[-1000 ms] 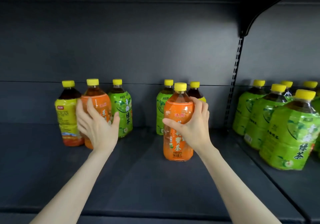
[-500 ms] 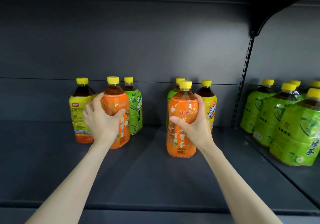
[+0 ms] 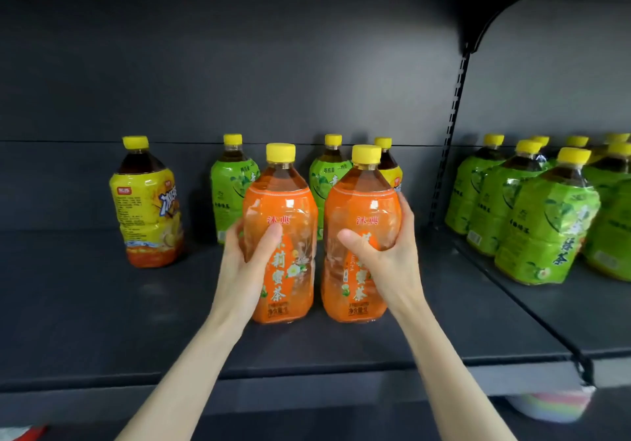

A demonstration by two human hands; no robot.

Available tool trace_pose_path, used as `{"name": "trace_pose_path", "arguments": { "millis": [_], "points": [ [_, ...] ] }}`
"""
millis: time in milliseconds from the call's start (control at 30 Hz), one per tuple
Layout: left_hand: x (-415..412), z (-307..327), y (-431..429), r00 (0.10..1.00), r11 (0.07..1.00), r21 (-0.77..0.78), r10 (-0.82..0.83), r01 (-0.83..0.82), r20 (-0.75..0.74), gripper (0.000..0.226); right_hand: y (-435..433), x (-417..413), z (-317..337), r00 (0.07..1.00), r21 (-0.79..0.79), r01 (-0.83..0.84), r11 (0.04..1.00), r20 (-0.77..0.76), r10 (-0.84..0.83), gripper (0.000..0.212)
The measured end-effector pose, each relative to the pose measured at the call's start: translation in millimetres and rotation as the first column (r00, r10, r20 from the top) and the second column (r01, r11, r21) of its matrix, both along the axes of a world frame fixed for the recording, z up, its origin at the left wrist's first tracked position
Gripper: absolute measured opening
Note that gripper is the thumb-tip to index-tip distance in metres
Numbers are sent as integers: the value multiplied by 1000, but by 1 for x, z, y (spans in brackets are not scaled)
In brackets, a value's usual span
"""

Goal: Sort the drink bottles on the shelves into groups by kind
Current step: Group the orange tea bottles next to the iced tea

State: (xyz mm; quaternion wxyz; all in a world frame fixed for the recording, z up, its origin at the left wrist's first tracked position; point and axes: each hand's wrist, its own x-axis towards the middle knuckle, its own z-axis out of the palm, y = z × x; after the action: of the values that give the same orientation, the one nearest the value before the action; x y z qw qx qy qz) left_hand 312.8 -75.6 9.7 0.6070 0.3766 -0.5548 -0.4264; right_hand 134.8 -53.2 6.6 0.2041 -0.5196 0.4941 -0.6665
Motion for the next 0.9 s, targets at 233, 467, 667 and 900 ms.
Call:
{"name": "trace_pose_path", "arguments": {
  "millis": [233,467,667,900],
  "points": [
    [-26,-6,26,997,999,-28,41,-43,-66,41,32,0,-2,995,-54,93,994,25,-92,95],
    [-90,9,72,997,992,-104,-77,75,-20,42,104,-64,14,964,-121,264,957,73,-257,86],
    [-196,12,136,971,963,-128,-241,237,-13,52,196,-162,21,892,-125,453,883,65,-448,80],
    [-337,-8,232,910,907,-78,-415,413,-12,57,320,-288,8,793,-93,607,789,15,-608,77]
  ]
}}
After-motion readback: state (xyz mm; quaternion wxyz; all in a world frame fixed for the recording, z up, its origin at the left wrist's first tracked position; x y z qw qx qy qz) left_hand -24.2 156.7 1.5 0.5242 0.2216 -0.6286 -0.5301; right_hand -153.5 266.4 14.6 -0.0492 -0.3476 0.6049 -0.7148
